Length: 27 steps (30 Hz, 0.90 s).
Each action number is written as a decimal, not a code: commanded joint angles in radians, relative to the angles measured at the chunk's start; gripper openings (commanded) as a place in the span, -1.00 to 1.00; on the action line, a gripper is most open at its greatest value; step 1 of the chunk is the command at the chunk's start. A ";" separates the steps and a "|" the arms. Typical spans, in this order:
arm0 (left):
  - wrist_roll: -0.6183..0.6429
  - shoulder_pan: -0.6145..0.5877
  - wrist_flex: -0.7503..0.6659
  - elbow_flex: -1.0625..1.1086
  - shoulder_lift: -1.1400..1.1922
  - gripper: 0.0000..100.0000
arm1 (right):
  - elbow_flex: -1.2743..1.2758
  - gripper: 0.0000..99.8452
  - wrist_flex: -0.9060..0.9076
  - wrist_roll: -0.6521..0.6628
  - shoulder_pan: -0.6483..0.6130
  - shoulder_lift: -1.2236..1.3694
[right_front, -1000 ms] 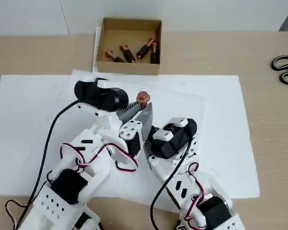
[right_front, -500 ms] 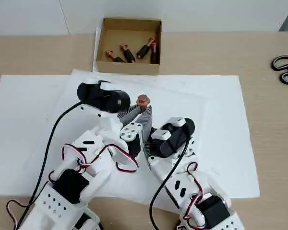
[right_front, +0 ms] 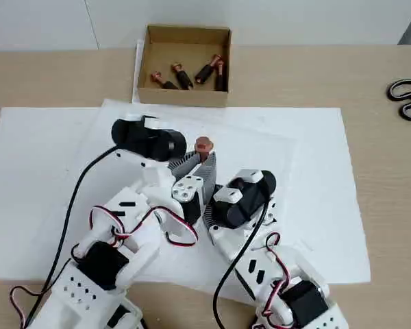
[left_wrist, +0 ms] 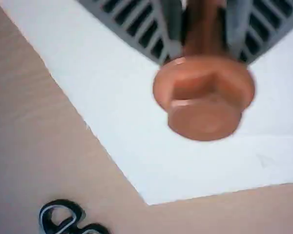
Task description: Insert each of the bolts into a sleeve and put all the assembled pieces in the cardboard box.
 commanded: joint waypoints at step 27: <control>-0.005 -0.003 0.161 0.047 -0.021 -0.97 | -0.020 -0.99 -0.024 0.011 0.001 -0.004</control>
